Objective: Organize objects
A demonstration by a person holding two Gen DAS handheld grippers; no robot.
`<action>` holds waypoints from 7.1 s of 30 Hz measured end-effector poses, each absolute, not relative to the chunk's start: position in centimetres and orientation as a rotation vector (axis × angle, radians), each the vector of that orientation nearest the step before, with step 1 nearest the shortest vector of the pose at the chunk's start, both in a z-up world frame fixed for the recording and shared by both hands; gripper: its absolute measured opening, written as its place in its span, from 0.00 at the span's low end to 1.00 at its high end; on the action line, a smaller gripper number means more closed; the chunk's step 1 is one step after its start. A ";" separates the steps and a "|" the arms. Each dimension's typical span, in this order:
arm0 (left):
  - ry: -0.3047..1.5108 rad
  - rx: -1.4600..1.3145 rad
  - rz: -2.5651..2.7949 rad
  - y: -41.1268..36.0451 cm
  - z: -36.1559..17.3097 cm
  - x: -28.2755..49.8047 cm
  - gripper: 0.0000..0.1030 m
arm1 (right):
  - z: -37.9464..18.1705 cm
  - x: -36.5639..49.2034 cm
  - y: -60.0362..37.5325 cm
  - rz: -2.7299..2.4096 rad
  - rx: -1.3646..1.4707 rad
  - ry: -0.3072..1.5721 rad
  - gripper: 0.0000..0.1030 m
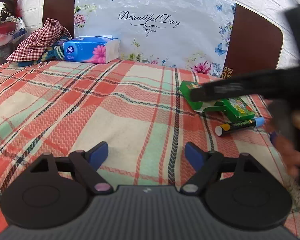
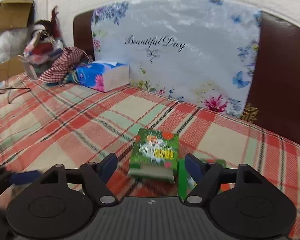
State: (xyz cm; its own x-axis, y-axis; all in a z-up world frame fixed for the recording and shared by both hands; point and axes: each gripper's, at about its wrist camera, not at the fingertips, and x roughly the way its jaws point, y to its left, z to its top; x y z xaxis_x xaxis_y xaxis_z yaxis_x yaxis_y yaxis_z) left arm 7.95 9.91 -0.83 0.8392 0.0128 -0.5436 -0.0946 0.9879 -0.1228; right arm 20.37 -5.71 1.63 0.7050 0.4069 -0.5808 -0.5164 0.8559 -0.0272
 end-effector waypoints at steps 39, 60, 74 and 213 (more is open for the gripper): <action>0.810 -0.296 -0.300 4.8 3.0 1.5 0.64 | -1.9 -0.3 -14.2 0.522 -0.261 0.597 0.70; 0.750 -0.178 -0.528 -4.0 8.7 2.5 0.48 | 0.6 -2.7 -18.1 0.418 -0.166 0.360 0.59; 0.662 0.004 -0.734 -19.9 12.5 8.7 0.48 | 4.0 1.4 -29.0 0.035 -0.081 0.199 0.59; 0.515 0.035 -0.593 -18.5 12.3 7.3 0.34 | 2.6 2.0 -29.3 -0.054 0.160 0.175 0.38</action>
